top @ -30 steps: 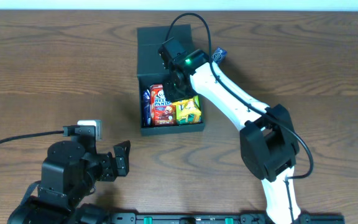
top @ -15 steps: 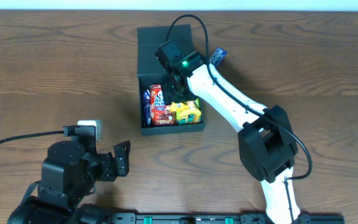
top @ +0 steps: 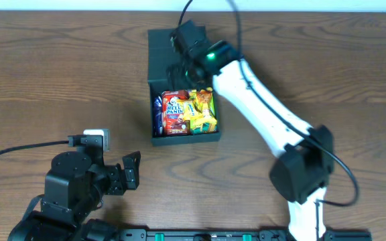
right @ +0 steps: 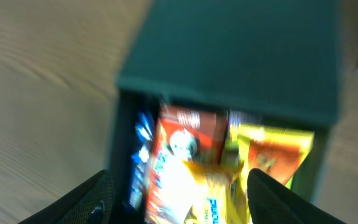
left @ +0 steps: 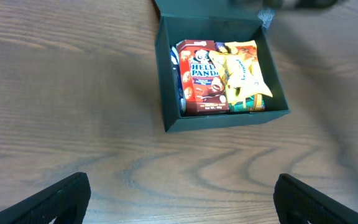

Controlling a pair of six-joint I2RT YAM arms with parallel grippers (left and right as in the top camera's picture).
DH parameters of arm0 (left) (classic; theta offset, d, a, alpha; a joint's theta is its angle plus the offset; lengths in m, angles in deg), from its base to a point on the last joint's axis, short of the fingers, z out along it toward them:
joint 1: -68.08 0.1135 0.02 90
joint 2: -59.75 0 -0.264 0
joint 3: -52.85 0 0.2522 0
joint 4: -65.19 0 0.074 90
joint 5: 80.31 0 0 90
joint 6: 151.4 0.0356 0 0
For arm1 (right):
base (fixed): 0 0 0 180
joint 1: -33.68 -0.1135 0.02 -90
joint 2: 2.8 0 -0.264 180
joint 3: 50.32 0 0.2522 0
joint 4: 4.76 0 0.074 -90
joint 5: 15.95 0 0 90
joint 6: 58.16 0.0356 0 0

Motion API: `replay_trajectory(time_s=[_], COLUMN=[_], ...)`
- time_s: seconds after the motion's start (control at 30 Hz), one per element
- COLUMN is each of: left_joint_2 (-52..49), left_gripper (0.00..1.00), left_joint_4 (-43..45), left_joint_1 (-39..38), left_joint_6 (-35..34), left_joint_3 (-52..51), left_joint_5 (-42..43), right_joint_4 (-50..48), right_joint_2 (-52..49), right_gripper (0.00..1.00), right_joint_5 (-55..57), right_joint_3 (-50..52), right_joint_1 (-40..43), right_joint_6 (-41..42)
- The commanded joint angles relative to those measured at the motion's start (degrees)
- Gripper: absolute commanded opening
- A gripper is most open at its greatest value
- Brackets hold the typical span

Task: Pack container
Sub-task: 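Release the packet and move the right gripper to the Eclipse tin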

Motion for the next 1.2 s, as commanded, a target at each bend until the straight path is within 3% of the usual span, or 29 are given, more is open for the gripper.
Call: replay_trajectory(time_s=[0.0,0.37,0.63,0.93,1.17], left_joint_2=[0.07,0.09,0.07,0.09,0.07], left_gripper=[0.95,0.95,0.95,0.95,0.95], left_joint_4=[0.00,0.00,0.00,0.00,0.00], left_joint_1=[-0.02,-0.02,-0.02,-0.02,-0.02], left_joint_6=[0.37,0.37,0.37,0.39,0.39], left_joint_3=[0.20,0.20,0.20,0.20,0.20], left_joint_5=[-0.04,-0.04,-0.04,-0.04,-0.04], right_joint_4=[-2.19,-7.50,-12.11,-16.04,-15.89], right_joint_2=[3.26,2.97,-4.00,-13.64,-16.85], right_gripper=[0.70,0.72,0.73,0.73,0.75], right_joint_5=[1.62,7.93,12.66,12.92,8.15], right_joint_3=[-1.77,-1.68,-1.57,-1.57,-1.60], right_joint_1=[3.06,12.24,14.71,17.49,20.70], right_joint_6=[0.61,7.32,15.67,23.47,23.54])
